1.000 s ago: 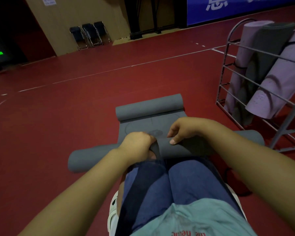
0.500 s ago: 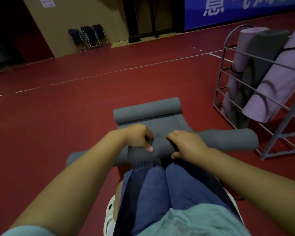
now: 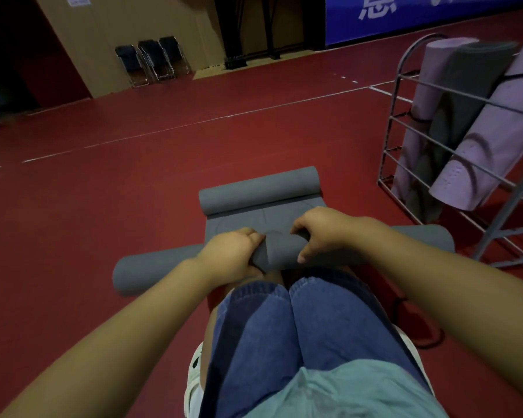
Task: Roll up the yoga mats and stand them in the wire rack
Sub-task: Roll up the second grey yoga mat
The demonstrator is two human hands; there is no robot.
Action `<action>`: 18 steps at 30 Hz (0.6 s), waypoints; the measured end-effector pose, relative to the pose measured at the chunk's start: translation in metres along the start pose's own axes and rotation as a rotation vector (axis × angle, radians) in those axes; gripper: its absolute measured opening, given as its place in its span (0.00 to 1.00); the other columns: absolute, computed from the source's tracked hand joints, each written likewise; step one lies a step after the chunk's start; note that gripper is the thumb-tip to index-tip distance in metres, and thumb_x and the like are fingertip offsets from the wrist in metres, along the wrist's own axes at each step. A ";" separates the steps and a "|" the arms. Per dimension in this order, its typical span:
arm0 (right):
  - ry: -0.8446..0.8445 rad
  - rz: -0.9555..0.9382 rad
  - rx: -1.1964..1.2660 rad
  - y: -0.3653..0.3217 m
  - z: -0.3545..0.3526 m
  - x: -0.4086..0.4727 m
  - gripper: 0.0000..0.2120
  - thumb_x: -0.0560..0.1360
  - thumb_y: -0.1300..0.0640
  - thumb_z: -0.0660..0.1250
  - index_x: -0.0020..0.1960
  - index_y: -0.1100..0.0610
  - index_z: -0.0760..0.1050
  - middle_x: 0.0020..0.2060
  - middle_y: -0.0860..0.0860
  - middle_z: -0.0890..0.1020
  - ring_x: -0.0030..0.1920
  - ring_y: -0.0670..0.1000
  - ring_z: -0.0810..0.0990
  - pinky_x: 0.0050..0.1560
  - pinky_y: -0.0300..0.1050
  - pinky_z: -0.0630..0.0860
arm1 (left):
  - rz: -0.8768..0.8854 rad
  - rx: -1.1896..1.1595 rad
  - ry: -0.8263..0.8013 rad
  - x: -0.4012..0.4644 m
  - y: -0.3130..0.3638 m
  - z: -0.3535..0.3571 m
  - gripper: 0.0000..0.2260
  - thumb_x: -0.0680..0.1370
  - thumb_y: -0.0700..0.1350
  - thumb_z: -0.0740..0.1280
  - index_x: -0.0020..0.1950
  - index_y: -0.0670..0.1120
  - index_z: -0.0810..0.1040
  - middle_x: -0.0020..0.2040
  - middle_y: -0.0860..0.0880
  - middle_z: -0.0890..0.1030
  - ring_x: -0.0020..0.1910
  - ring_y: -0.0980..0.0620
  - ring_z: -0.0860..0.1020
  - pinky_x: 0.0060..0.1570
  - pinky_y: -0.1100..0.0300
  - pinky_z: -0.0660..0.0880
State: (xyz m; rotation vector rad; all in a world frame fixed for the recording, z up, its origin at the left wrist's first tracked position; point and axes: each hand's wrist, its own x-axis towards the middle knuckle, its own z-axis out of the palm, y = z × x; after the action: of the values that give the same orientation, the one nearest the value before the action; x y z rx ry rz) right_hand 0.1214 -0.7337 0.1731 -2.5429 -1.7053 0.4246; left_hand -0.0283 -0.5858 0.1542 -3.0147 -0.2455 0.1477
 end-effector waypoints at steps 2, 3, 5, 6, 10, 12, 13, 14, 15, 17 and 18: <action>-0.033 0.005 0.028 0.002 -0.002 0.006 0.31 0.67 0.45 0.75 0.66 0.55 0.73 0.62 0.51 0.78 0.59 0.53 0.76 0.55 0.44 0.72 | -0.033 0.036 0.024 0.005 0.003 0.001 0.31 0.70 0.57 0.71 0.69 0.46 0.68 0.63 0.46 0.74 0.59 0.44 0.75 0.55 0.52 0.73; -0.049 0.009 0.044 0.004 -0.003 0.008 0.32 0.67 0.45 0.75 0.67 0.55 0.72 0.62 0.51 0.77 0.60 0.53 0.76 0.56 0.43 0.71 | -0.037 0.032 0.039 0.008 0.003 0.000 0.29 0.70 0.57 0.71 0.67 0.46 0.70 0.61 0.46 0.75 0.58 0.44 0.75 0.53 0.53 0.73; -0.073 0.012 0.053 0.006 -0.005 0.011 0.32 0.69 0.45 0.74 0.69 0.55 0.70 0.64 0.51 0.76 0.61 0.53 0.75 0.59 0.44 0.72 | -0.023 -0.028 0.066 0.012 -0.001 -0.005 0.25 0.68 0.55 0.73 0.61 0.47 0.75 0.57 0.46 0.78 0.55 0.45 0.77 0.49 0.54 0.72; -0.083 0.010 0.045 0.006 -0.006 0.012 0.32 0.70 0.45 0.73 0.69 0.55 0.69 0.64 0.51 0.75 0.62 0.53 0.75 0.60 0.46 0.72 | -0.015 -0.079 0.070 0.014 -0.004 -0.007 0.23 0.67 0.55 0.74 0.59 0.48 0.77 0.55 0.47 0.80 0.53 0.45 0.78 0.47 0.56 0.72; -0.083 -0.020 -0.063 0.003 0.002 0.016 0.31 0.65 0.41 0.75 0.63 0.53 0.72 0.58 0.52 0.77 0.55 0.54 0.76 0.53 0.48 0.74 | -0.012 -0.213 -0.024 0.021 -0.016 -0.016 0.27 0.66 0.56 0.76 0.62 0.48 0.77 0.56 0.48 0.81 0.53 0.48 0.78 0.47 0.58 0.73; -0.045 -0.009 -0.125 0.001 0.011 0.018 0.33 0.62 0.40 0.77 0.60 0.54 0.71 0.55 0.52 0.76 0.54 0.55 0.76 0.49 0.48 0.74 | -0.012 -0.212 -0.058 0.026 -0.019 -0.018 0.29 0.67 0.57 0.76 0.64 0.48 0.76 0.58 0.48 0.80 0.54 0.48 0.78 0.50 0.57 0.73; -0.017 -0.001 -0.150 0.000 0.015 0.020 0.34 0.62 0.40 0.77 0.60 0.55 0.70 0.55 0.53 0.75 0.55 0.55 0.76 0.50 0.49 0.74 | -0.003 -0.187 -0.058 0.028 -0.019 -0.016 0.28 0.67 0.57 0.75 0.64 0.47 0.76 0.58 0.47 0.80 0.54 0.47 0.78 0.50 0.57 0.73; 0.011 0.005 -0.166 0.000 0.018 0.021 0.34 0.62 0.40 0.77 0.60 0.55 0.69 0.56 0.53 0.75 0.56 0.56 0.76 0.51 0.50 0.74 | 0.015 -0.145 -0.050 0.029 -0.017 -0.014 0.27 0.68 0.56 0.74 0.64 0.47 0.75 0.58 0.47 0.80 0.54 0.47 0.78 0.49 0.56 0.72; 0.038 0.005 -0.176 0.000 0.019 0.023 0.34 0.62 0.40 0.77 0.60 0.55 0.70 0.56 0.53 0.76 0.56 0.56 0.76 0.51 0.50 0.74 | 0.033 -0.091 -0.045 0.028 -0.014 -0.011 0.27 0.69 0.56 0.74 0.63 0.46 0.74 0.58 0.46 0.79 0.54 0.46 0.77 0.49 0.56 0.72; 0.089 -0.008 -0.194 0.003 0.022 0.024 0.32 0.63 0.40 0.76 0.59 0.55 0.70 0.56 0.53 0.76 0.55 0.56 0.76 0.48 0.49 0.73 | 0.041 0.027 -0.050 0.024 -0.008 -0.004 0.28 0.69 0.56 0.73 0.62 0.44 0.71 0.58 0.45 0.76 0.54 0.44 0.76 0.49 0.54 0.71; 0.110 -0.018 -0.198 0.004 0.023 0.023 0.31 0.63 0.40 0.75 0.59 0.55 0.71 0.55 0.53 0.77 0.55 0.56 0.76 0.47 0.48 0.73 | 0.039 0.076 -0.048 0.023 -0.007 -0.001 0.28 0.69 0.56 0.73 0.62 0.44 0.70 0.58 0.44 0.74 0.54 0.44 0.76 0.47 0.54 0.70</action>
State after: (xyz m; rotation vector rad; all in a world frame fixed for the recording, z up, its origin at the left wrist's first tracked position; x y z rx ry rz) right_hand 0.1276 -0.7165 0.1456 -2.6243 -1.8117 0.1170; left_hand -0.0069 -0.5755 0.1539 -2.9443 -0.1805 0.2271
